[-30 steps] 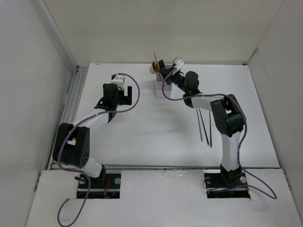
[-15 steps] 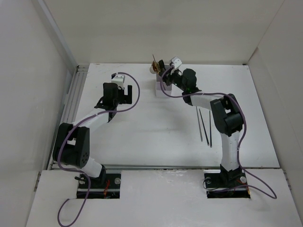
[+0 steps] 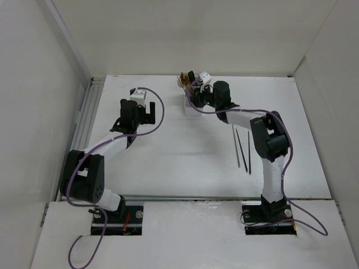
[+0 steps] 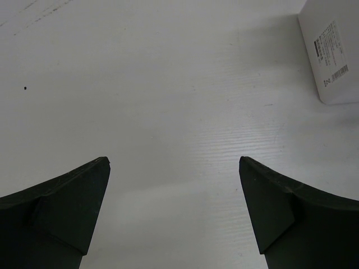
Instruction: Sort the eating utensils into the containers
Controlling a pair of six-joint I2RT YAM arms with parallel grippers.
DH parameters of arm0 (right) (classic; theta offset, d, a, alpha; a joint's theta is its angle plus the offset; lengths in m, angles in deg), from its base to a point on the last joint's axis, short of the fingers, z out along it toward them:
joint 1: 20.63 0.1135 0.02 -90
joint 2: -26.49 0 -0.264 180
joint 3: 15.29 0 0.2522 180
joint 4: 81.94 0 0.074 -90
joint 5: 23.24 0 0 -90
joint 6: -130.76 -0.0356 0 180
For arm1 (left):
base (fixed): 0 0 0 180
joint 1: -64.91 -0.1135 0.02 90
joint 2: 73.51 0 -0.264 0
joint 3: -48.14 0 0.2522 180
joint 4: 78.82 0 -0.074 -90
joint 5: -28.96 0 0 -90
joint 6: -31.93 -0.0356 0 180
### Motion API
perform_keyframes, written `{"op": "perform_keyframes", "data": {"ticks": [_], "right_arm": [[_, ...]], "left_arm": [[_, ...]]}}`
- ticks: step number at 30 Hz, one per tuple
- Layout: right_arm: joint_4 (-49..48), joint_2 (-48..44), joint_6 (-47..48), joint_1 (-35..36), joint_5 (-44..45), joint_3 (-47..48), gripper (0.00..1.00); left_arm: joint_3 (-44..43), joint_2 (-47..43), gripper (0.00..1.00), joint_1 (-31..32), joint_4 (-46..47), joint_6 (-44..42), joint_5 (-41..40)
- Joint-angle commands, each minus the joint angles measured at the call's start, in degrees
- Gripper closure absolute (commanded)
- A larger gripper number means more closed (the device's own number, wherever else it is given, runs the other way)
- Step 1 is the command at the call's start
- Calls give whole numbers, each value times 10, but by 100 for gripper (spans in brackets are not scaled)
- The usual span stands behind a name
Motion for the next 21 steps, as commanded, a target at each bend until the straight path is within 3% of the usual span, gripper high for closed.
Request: {"op": "perform_keyframes", "data": {"ticks": [1,4,13,15,18,19,21], "right_arm": [[13,-44,11,-1,-9,-11,64],[13,-59,11,5,10,-22,51],[13,-191,29,11,62,-79,45],[26,-224,29,11,97,-104,40],[170,-281,-10,11,197,-89,34],[271,-297,-37,4,246,-82,34],[378,-302,-65,-4,291,-66,34]], "left_arm": [[15,-41,0,-5,38,-4,12],[25,-54,0,-5,38,-4,12],[50,-94,0,-5,43,1,30],[55,-100,0,-5,43,1,35],[61,-112,0,-5,48,1,41],[66,-117,0,-5,54,1,41],[72,-124,0,-5,60,6,41]]}}
